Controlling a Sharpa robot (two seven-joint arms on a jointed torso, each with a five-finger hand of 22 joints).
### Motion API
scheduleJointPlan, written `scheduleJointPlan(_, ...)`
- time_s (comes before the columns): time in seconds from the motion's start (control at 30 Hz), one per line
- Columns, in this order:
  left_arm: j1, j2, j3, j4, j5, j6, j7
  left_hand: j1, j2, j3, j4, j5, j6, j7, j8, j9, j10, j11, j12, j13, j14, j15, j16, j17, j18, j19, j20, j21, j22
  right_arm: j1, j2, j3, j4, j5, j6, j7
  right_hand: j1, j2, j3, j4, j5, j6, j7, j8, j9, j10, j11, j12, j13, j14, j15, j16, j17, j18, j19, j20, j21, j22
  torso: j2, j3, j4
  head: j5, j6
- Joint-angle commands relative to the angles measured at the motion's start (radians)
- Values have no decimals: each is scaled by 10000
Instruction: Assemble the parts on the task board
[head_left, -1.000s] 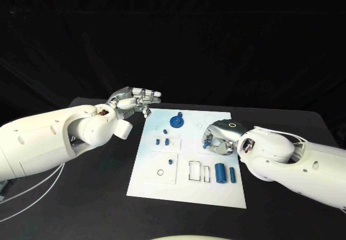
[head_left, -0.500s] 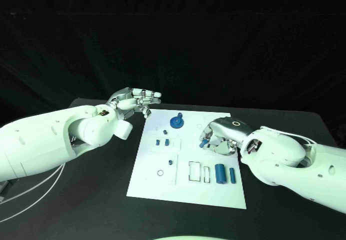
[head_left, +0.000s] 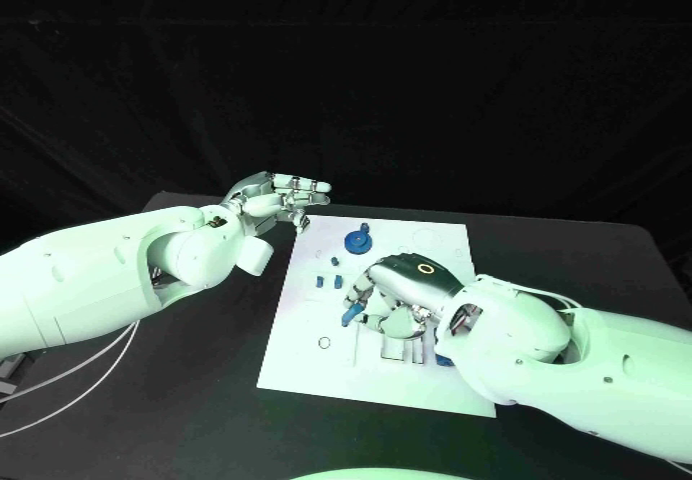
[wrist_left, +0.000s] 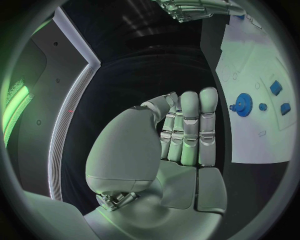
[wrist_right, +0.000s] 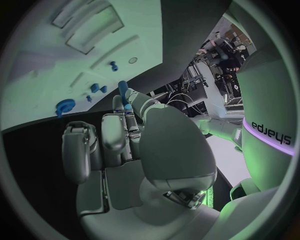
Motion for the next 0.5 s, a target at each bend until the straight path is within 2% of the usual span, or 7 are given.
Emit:
scheduleJointPlan(0.03,1,29,-1,13,-37,197,39,-36,69,-15,-45,27,-46,47,-52,-10,-94,3,52,15,-66,9,-64,-9,113,-49,10,-23,-7,-194,329,-10,-127,127,-135,336,9,77,-4,-45,69,81,6,25,77,43,18,-64,-8,282,-80,61,-9,-145,552,-86,-35,2025,12,-8,13,76,-23)
scheduleJointPlan(0.1,0,34,-3,21,-37,199,36,-36,69,-15,-45,27,-46,47,-52,-10,-94,3,52,15,-66,9,-64,-9,113,-49,10,-23,-7,-342,625,-25,-275,120,-126,403,17,83,2,-55,85,77,11,21,81,45,20,-76,-12,283,-79,67,-6,-144,550,-86,-42,2023,14,-11,4,92,-52)
scheduleJointPlan(0.37,1,47,-4,44,-37,201,29,-36,69,-15,-45,27,-46,47,-52,-10,-94,3,52,15,-66,9,-64,-9,113,-49,10,-23,-7,-581,1259,-115,-845,-24,25,490,28,88,9,-70,105,74,18,16,87,50,24,-92,-16,281,-78,61,-17,-139,542,-86,-65,2015,13,-18,10,136,-77)
scheduleJointPlan(0.5,1,47,-4,58,-37,204,26,-36,69,-15,-45,27,-46,47,-52,-10,-94,3,52,15,-66,9,-64,-9,113,-49,10,-23,-7,-682,1442,-134,-1065,-238,124,463,22,84,5,-72,112,70,24,12,89,48,29,-101,-18,279,-75,60,-20,-138,540,-85,-70,2014,8,-5,-2,167,-79)
